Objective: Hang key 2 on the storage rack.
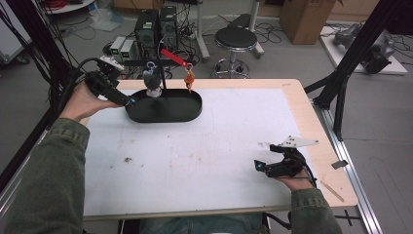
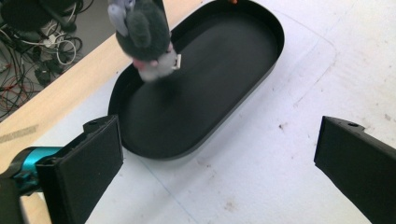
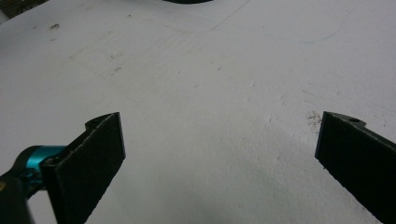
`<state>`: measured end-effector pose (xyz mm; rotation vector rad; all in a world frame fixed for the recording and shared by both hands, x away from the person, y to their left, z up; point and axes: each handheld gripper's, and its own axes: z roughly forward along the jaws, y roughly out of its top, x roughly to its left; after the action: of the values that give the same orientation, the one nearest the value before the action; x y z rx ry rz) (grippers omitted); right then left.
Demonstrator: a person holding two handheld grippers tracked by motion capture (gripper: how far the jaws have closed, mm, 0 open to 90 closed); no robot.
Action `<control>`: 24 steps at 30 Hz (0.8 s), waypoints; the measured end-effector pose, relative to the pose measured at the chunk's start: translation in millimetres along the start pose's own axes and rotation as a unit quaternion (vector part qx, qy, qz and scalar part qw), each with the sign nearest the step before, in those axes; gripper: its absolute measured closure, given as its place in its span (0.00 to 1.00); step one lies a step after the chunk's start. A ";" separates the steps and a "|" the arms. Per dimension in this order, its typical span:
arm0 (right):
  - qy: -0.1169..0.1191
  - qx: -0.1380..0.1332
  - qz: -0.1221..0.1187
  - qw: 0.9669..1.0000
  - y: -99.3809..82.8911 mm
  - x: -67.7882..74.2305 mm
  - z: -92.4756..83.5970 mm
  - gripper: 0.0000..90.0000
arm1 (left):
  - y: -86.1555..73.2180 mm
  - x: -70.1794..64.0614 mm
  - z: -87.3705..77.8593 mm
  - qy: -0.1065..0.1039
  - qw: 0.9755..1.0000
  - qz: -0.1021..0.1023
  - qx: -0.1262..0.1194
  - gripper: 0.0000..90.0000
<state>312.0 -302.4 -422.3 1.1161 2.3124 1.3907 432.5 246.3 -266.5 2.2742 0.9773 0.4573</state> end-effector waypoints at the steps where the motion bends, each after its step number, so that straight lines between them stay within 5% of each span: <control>1: 0.000 0.000 0.000 1.000 0.2 0.3 -0.1 0.00 | -3.6 -1.1 -1.1 -0.001 1.000 -0.001 -0.002 0.02; 24: -0.002 0.000 -0.001 1.000 1.0 0.9 0.3 0.01 | -62.4 -17.9 -8.9 0.003 0.999 -0.020 -0.038 0.02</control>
<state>312.1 -301.3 -421.5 1.1146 2.3100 1.3876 382.9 270.2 -301.9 2.1835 0.9903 0.4749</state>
